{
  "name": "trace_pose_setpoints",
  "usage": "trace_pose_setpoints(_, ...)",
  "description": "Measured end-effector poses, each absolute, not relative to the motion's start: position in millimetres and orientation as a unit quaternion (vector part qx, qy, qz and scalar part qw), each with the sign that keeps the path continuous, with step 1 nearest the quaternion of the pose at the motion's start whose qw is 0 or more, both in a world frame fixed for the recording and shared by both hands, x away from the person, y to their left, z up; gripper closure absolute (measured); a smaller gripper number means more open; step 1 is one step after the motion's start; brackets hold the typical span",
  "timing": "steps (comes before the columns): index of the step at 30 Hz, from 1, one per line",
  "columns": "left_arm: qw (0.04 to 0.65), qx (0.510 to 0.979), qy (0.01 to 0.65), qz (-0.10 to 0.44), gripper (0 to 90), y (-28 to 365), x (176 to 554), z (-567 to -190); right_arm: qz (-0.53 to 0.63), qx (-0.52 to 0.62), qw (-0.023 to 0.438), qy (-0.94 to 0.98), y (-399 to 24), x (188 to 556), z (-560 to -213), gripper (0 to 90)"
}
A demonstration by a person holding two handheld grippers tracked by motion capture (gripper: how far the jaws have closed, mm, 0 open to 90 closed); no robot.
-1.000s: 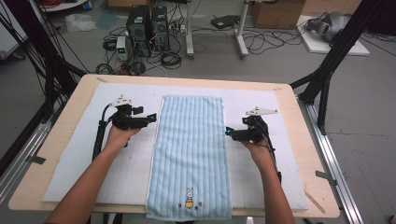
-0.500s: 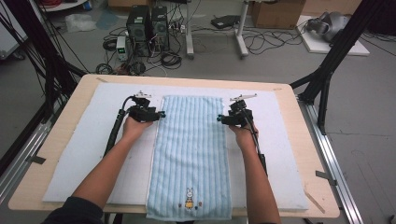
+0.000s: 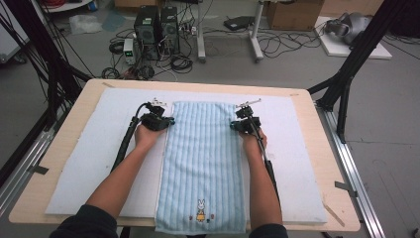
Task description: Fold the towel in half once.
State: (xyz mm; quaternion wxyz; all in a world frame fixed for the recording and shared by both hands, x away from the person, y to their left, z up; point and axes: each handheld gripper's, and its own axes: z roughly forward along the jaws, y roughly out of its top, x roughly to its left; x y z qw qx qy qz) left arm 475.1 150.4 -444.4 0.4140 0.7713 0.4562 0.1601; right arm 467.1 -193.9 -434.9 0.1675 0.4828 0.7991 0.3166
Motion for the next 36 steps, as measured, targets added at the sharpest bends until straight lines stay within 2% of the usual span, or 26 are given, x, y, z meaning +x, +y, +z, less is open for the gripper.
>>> trace_pose_setpoints(4, 0.456, 0.742, 0.462, 0.167, 87.6, 151, 483, -431, 0.376, 0.492, 0.185, 0.763, -205, 469, -426, 86.9)
trace_pose_setpoints(8, 0.481, 0.735, 0.453, 0.156, 87.6, 153, 480, -421, 0.391, 0.493, 0.175, 0.758, -211, 465, -421, 86.8)
trace_pose_setpoints(20, 0.529, 0.737, 0.392, 0.15, 87.5, 165, 423, -403, 0.418, 0.449, 0.178, 0.769, -216, 416, -386, 86.6)
trace_pose_setpoints(30, 0.543, 0.748, 0.355, 0.142, 87.5, 173, 360, -417, 0.45, 0.415, 0.149, 0.777, -227, 347, -402, 86.4)
trace_pose_setpoints(36, 0.542, 0.76, 0.345, 0.101, 86.7, 179, 337, -424, 0.434, 0.41, 0.136, 0.79, -226, 320, -416, 83.5)
